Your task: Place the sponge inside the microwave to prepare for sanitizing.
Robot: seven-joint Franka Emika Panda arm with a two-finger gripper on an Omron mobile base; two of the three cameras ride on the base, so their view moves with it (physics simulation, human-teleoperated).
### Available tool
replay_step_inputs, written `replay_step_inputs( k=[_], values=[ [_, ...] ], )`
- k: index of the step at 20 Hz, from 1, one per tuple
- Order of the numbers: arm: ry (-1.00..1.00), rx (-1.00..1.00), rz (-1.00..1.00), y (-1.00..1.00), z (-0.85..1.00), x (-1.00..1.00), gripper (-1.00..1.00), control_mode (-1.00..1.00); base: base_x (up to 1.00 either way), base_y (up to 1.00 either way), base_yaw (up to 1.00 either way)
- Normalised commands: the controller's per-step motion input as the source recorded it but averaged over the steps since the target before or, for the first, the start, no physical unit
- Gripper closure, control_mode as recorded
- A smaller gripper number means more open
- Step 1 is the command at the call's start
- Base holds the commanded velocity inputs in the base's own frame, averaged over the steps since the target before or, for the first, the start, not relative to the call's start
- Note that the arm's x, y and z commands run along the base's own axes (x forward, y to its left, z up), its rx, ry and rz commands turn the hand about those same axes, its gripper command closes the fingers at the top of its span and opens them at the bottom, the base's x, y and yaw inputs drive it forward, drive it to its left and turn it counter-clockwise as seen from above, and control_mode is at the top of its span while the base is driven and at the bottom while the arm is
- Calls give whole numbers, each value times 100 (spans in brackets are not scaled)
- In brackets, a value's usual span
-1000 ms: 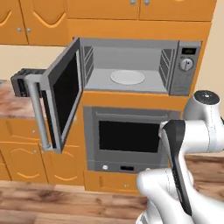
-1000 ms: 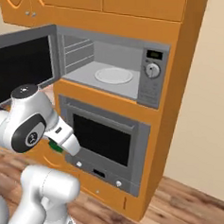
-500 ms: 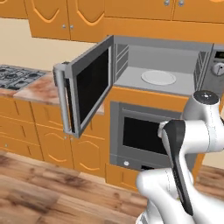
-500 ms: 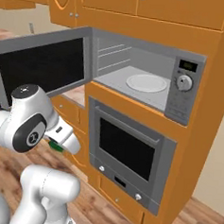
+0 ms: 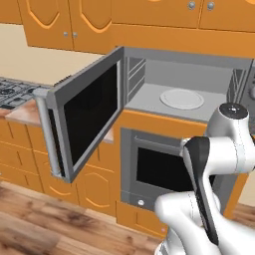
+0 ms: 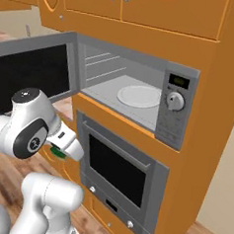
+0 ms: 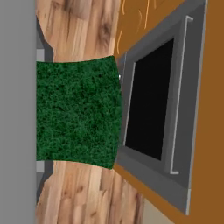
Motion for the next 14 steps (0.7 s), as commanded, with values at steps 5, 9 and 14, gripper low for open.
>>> replay_step_inputs(
  k=[5,9,14],
  values=[
    [0,0,0,0,0,0,100,100,48,-14,8],
    [0,0,0,0,0,0,100,100,27,0,1],
    [0,0,0,0,0,0,100,100,47,0,1]
  ],
)
